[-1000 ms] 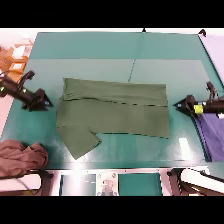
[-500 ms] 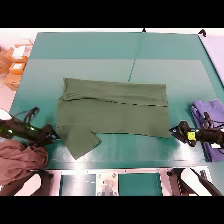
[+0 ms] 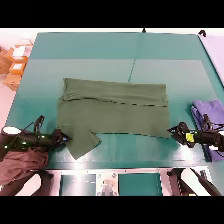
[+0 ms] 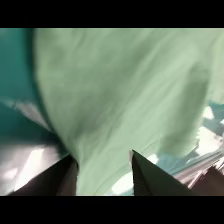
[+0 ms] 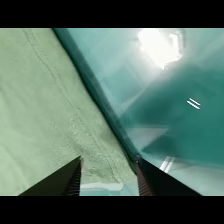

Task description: Fold the shirts.

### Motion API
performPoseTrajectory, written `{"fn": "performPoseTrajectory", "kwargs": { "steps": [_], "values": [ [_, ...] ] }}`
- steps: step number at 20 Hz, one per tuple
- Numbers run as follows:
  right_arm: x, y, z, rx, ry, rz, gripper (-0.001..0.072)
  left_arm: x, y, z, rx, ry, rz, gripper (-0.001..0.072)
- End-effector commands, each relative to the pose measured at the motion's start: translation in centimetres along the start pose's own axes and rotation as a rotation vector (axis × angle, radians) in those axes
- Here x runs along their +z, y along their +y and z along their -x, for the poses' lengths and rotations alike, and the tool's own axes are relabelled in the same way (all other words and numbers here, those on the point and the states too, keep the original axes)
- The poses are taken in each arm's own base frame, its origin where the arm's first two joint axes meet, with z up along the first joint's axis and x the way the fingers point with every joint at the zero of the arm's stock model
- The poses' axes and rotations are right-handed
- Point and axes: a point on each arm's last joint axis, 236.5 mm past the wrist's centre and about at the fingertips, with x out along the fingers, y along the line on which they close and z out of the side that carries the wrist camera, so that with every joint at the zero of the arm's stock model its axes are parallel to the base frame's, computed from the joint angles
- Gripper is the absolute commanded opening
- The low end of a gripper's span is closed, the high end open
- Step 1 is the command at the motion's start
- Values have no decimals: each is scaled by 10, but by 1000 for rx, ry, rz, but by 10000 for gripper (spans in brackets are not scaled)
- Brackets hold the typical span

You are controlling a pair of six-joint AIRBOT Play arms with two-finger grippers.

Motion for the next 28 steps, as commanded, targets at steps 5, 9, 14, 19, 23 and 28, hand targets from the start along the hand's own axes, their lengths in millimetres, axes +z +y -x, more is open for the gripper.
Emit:
{"fn": "performPoseTrajectory", "kwargs": {
  "steps": [5, 9, 14, 19, 23, 28],
  "values": [
    [-5, -17, -1, -64, 16, -49, 450, 14, -43, -4, -130, -69, -125, 21],
    [-16, -19, -16, -41, 35, -103, 450, 30, -53, 7, -122, -104, -173, 21],
    [-44, -3, -42, 16, 148, -96, 444, 33, -63, 13, -137, -104, -195, 21],
    [-32, -7, -27, -8, 151, -63, 291, 29, -64, 13, -143, -86, -204, 21],
    [-18, 12, 15, 16, 156, -52, 323, 29, -64, 13, -143, -85, -222, 21],
    [-21, -1, 53, -114, 110, -92, 511, 29, -64, 13, -142, -89, -245, 22]
  ]
}}
